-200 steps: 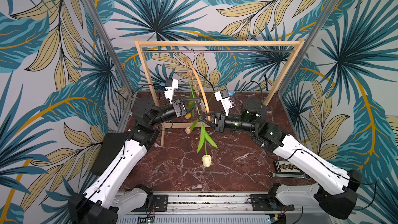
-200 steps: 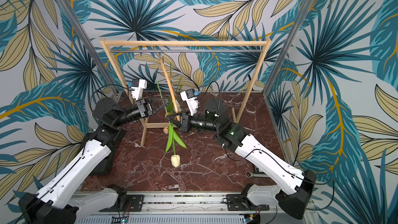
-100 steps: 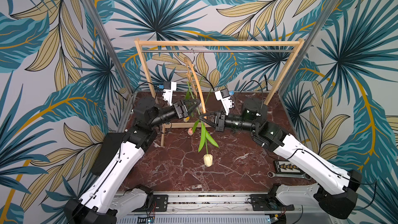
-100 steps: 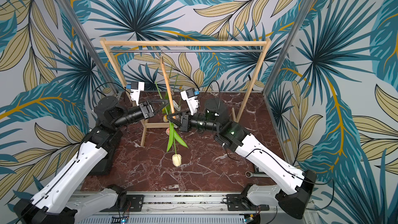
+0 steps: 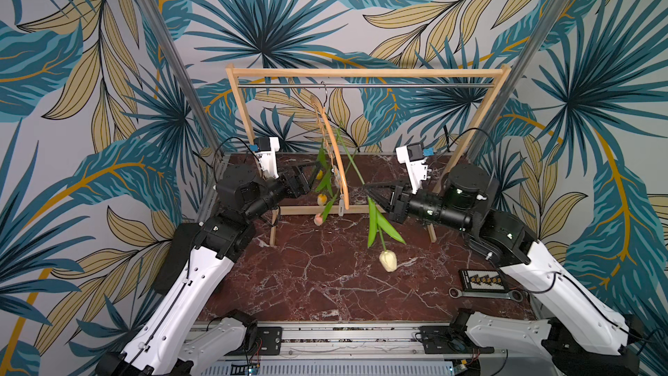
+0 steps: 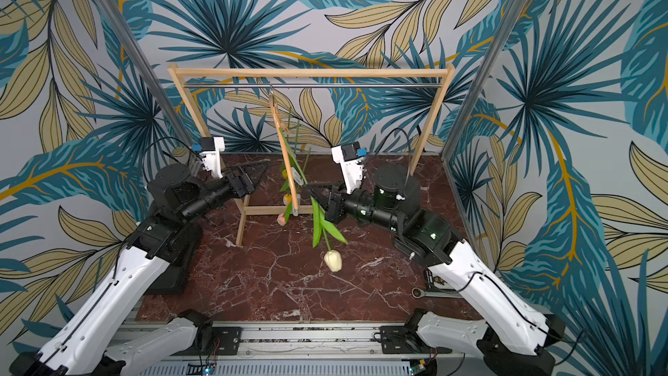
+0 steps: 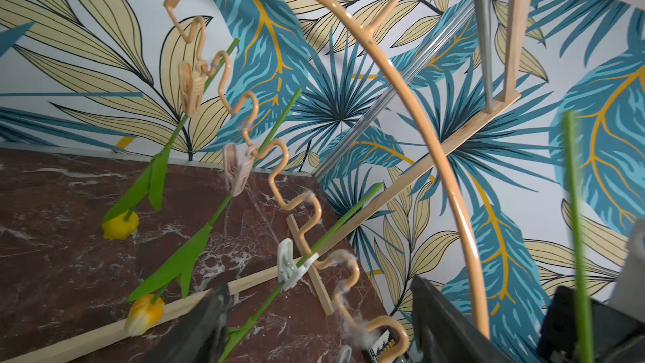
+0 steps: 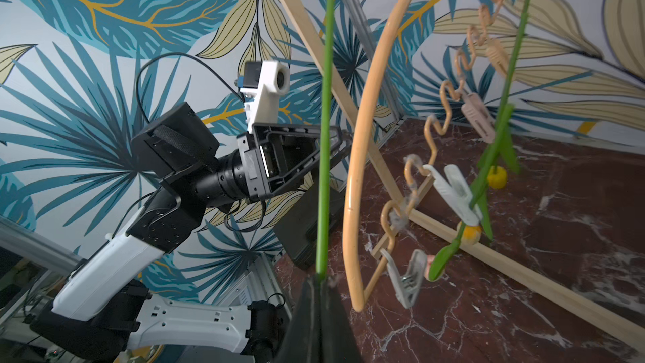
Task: Dry the flowers on a clothes hanger
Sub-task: Pick up the flower at the center of the board, then open the clamp at the hanger.
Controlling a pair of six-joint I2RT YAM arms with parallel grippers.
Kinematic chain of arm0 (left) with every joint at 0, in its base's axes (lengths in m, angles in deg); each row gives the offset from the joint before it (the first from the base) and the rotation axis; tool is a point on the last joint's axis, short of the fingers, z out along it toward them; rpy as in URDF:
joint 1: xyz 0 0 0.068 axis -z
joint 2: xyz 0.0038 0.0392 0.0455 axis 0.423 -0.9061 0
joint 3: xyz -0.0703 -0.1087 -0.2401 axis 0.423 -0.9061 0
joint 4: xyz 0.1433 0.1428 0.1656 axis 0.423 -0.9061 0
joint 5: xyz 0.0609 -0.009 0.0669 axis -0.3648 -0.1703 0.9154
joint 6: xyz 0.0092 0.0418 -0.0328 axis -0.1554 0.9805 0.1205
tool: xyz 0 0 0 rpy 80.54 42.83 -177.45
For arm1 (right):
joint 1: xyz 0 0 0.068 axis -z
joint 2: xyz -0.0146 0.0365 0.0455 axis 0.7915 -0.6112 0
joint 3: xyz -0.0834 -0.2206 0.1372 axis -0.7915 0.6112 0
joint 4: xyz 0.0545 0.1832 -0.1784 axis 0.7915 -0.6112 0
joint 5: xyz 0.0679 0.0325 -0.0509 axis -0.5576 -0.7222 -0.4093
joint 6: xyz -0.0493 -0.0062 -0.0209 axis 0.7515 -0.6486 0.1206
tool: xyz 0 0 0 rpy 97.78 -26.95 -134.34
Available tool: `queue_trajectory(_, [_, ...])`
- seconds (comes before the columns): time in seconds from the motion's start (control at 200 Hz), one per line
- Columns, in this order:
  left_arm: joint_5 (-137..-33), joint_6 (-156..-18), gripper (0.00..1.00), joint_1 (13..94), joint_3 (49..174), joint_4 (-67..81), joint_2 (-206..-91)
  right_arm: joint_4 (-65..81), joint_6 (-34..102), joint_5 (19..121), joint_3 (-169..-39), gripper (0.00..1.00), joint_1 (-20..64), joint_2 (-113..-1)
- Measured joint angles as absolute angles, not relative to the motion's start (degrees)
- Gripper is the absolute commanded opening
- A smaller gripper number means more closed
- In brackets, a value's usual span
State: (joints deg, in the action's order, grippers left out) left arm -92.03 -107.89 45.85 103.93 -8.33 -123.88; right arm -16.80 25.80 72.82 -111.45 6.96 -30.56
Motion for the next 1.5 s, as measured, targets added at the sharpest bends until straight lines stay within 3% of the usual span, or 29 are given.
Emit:
queue_trajectory(0.235, [-92.46, -104.46, 0.72, 45.80, 98.93, -9.77, -122.44, -18.92, 25.38, 79.27, -109.37, 0.00, 11.97, -26.08])
queue_trajectory(0.596, [-104.73, -101.71, 0.78, 45.76, 90.32, -5.53, -117.81, -17.35, 18.98, 76.38, -95.86, 0.00, 14.90, -29.67])
queue_trajectory(0.972, [-109.34, -100.57, 0.81, 45.76, 86.12, -4.20, -116.41, -10.57, 16.00, 74.94, -89.74, 0.00, 14.90, -28.20])
queue_trajectory(1.502, [-114.85, -99.89, 0.75, 45.82, 85.64, 0.22, -120.06, -7.69, 15.65, 73.76, -85.07, 0.00, 13.10, -24.23])
